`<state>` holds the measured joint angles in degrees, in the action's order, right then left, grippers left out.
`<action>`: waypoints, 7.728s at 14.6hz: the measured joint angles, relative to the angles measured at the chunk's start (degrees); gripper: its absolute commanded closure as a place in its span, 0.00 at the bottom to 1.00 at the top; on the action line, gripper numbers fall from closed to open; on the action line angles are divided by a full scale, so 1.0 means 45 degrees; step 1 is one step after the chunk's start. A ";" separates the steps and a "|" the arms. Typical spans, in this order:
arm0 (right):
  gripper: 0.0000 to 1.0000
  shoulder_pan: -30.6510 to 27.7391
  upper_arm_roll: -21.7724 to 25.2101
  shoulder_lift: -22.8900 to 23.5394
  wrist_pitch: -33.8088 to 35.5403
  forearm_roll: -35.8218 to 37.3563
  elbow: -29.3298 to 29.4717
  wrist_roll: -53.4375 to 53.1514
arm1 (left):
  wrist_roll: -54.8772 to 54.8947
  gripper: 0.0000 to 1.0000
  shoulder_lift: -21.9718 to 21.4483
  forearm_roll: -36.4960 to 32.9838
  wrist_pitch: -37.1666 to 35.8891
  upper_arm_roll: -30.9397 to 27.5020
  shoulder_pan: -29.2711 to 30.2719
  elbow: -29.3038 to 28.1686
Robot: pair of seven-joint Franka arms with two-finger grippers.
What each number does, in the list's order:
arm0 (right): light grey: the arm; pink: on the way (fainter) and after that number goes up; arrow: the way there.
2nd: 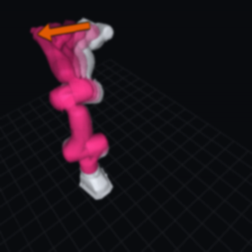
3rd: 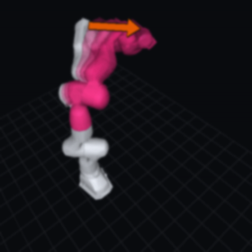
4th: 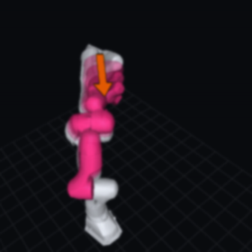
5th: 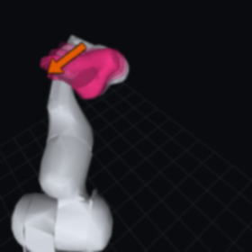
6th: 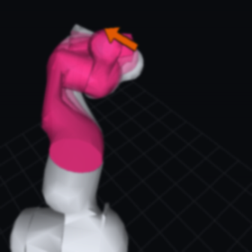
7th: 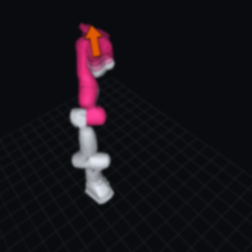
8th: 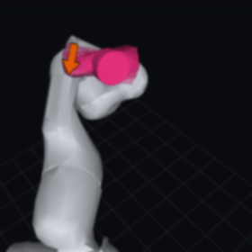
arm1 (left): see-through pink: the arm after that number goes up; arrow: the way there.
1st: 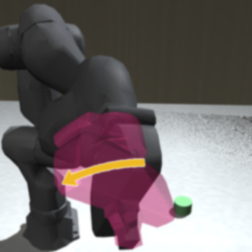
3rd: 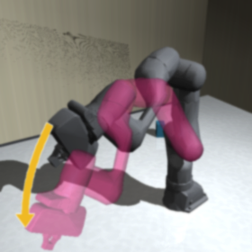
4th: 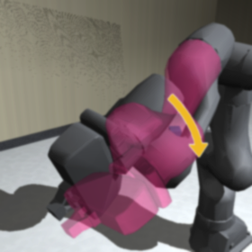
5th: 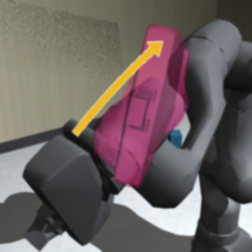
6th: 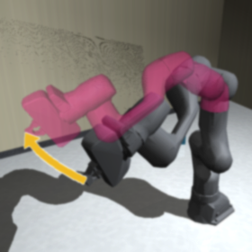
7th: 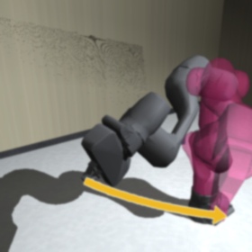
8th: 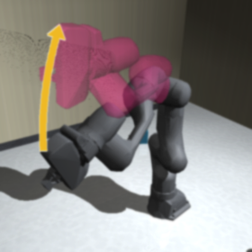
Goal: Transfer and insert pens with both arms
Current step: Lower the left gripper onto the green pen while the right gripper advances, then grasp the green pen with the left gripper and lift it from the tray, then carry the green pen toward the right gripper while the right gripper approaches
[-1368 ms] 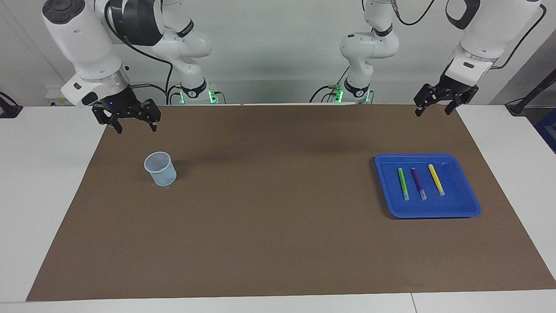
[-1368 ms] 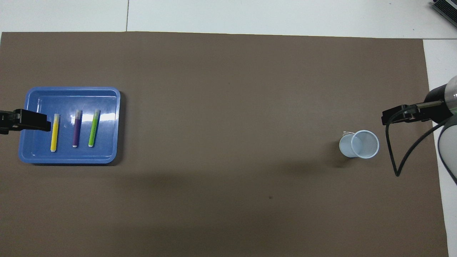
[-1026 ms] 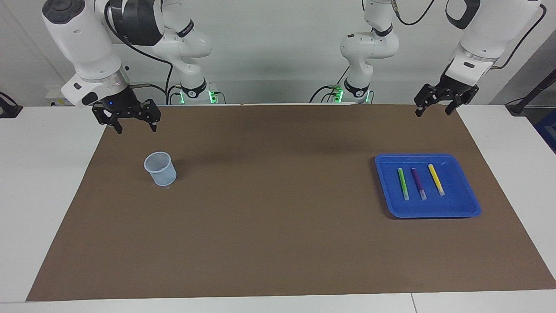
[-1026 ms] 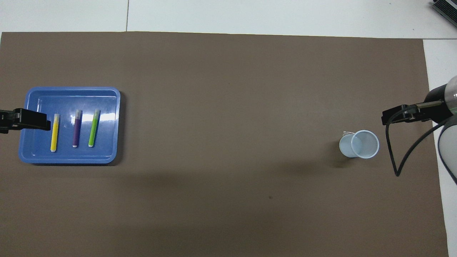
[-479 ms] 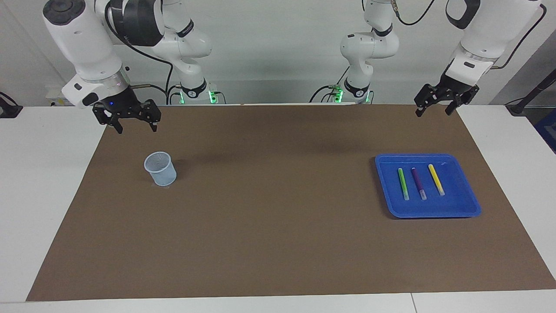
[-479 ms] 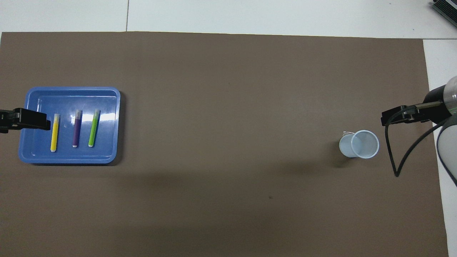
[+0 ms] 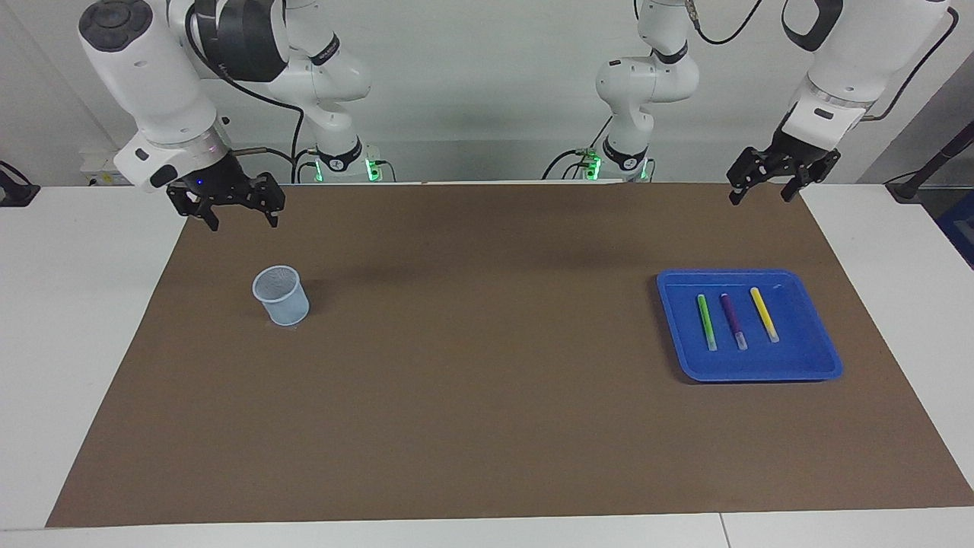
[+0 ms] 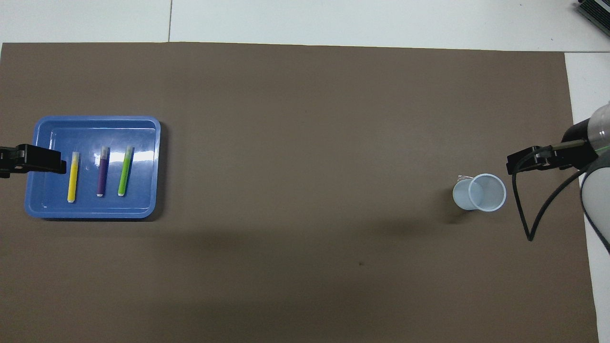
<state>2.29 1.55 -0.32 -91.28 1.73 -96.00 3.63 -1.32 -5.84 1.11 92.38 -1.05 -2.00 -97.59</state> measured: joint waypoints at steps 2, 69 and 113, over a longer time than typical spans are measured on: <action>0.00 0.0255 -0.0031 -0.0015 0.0243 -0.0013 0.0001 0.0000 | 0.0000 0.00 0.0000 0.0000 -0.0013 0.0000 0.0001 0.0000; 0.00 0.2423 -0.0929 -0.1645 -0.3463 -0.5134 -0.4381 -0.4702 | 0.1131 1.00 0.4363 -0.0009 1.1141 0.0217 0.0383 -0.5467; 0.25 0.8091 -0.1026 0.0318 -1.3311 -0.9369 -0.4035 -1.1190 | -1.6780 1.00 -0.0019 0.7588 0.4011 0.0731 -0.3019 -0.4269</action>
<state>38.70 -3.07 1.11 -151.18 -40.43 -114.15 -46.72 -76.83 -5.93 35.25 110.43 2.24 -15.59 -116.80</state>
